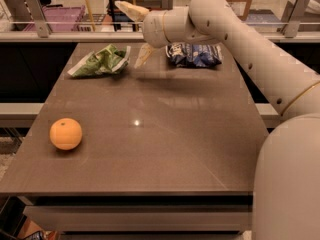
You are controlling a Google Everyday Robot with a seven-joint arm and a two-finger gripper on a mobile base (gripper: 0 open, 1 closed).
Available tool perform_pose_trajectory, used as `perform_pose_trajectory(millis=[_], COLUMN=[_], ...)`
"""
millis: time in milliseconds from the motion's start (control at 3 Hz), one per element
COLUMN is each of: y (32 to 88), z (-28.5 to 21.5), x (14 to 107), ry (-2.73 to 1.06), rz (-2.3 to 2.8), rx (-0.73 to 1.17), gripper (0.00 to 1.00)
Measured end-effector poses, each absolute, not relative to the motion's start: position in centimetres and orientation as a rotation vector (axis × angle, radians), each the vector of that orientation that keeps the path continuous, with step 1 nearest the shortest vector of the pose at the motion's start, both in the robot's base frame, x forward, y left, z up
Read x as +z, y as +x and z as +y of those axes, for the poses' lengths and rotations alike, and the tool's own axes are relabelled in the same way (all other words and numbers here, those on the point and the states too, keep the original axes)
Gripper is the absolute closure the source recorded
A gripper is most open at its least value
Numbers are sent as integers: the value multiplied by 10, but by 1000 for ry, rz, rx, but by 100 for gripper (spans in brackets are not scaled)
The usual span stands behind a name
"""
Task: Pick green jalapeno chip bag
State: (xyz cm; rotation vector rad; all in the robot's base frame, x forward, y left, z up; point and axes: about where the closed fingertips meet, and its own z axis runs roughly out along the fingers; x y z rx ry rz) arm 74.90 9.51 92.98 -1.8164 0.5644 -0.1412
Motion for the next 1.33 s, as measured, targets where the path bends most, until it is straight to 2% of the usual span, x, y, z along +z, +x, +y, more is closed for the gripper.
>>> perform_pose_trajectory(millis=[1333], y=[723], z=[113], x=[888], ry=[-1988], rz=[693], rx=[1], gripper=[0])
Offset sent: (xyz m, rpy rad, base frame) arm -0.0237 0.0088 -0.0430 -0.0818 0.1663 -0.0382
